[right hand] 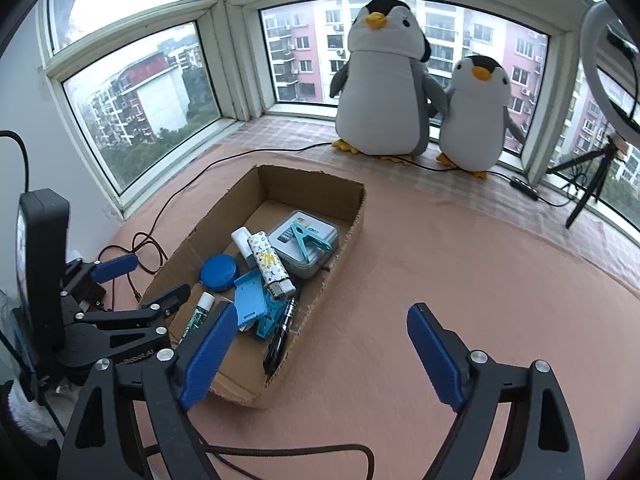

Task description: Organize rigid objects

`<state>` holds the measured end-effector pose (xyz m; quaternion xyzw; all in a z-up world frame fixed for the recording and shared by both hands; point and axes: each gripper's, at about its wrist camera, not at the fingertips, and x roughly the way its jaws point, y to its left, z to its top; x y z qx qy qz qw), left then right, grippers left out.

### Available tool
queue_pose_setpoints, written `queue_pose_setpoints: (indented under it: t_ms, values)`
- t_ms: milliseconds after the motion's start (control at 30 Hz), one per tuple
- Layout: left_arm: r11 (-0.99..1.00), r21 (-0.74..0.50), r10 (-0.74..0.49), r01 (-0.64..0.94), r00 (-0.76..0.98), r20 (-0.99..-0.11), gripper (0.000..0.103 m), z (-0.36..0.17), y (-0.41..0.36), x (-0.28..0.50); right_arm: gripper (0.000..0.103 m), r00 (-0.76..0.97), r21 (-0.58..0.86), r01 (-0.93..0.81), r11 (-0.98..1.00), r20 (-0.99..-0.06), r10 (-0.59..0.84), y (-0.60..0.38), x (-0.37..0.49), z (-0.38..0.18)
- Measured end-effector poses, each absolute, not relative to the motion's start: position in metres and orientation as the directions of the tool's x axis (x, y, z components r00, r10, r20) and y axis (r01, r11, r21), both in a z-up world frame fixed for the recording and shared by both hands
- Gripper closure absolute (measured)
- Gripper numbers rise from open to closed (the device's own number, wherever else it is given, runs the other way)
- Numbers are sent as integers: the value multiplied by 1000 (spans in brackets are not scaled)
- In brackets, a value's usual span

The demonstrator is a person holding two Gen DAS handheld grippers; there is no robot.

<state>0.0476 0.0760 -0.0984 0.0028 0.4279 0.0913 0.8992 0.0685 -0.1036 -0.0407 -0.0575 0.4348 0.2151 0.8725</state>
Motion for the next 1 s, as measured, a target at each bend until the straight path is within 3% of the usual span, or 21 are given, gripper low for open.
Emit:
queue_pose_setpoints:
  t_ms: [567,1000]
  values:
    - [984,93,175,-152,727,-664,5,-32,59,26,15,645,77,-274,959,-725,243,-136,49,6]
    - [978,105,209,-182,788,-580,3,10,56,6,13,732,39,-255,966,-644,220,-125,36,34]
